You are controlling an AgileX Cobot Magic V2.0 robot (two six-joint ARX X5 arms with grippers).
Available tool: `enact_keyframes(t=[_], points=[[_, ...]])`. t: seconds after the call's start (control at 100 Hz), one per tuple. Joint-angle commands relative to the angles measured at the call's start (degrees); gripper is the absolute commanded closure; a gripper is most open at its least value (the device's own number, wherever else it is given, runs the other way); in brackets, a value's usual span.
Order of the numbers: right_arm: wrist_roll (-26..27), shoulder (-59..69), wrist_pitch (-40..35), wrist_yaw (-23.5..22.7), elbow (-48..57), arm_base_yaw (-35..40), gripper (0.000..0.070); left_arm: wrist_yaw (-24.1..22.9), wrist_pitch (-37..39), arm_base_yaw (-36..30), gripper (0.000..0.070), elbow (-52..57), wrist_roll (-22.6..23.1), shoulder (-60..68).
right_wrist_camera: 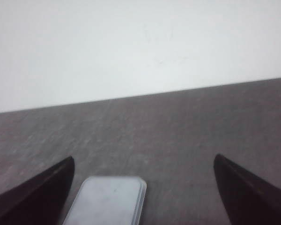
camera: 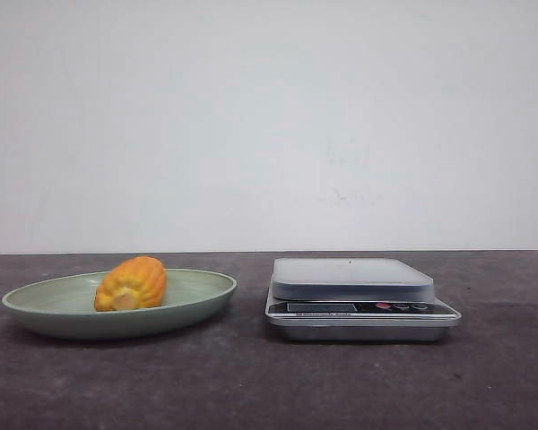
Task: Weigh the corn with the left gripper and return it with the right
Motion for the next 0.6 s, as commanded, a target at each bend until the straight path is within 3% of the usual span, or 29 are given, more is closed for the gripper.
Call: enact_keyframes(t=[0.0,0.2,0.29,0.59], points=[[-0.66,0.37,-0.15,-0.44,0.87,0.26,0.0092,0.28,0.28,-1.03,0.0212,1.25,1.36,1.81],[-0.72,0.39,-0.92,-1.36,0.87,0.87,0.0092,-0.81,-0.9,-7.48,0.0178,1.25,1.84,13.57],[-0.96,0.39,-1.27,-1.44,0.87,0.87,0.0091,-2.84,-0.92,-11.3,0.0131,1.25,1.29,20.55],[-1.77,0.37,-3.43,-1.42,0.87,0.87,0.0091,-12.09,1.53,-21.27,0.0133,1.25,1.44,39.82]])
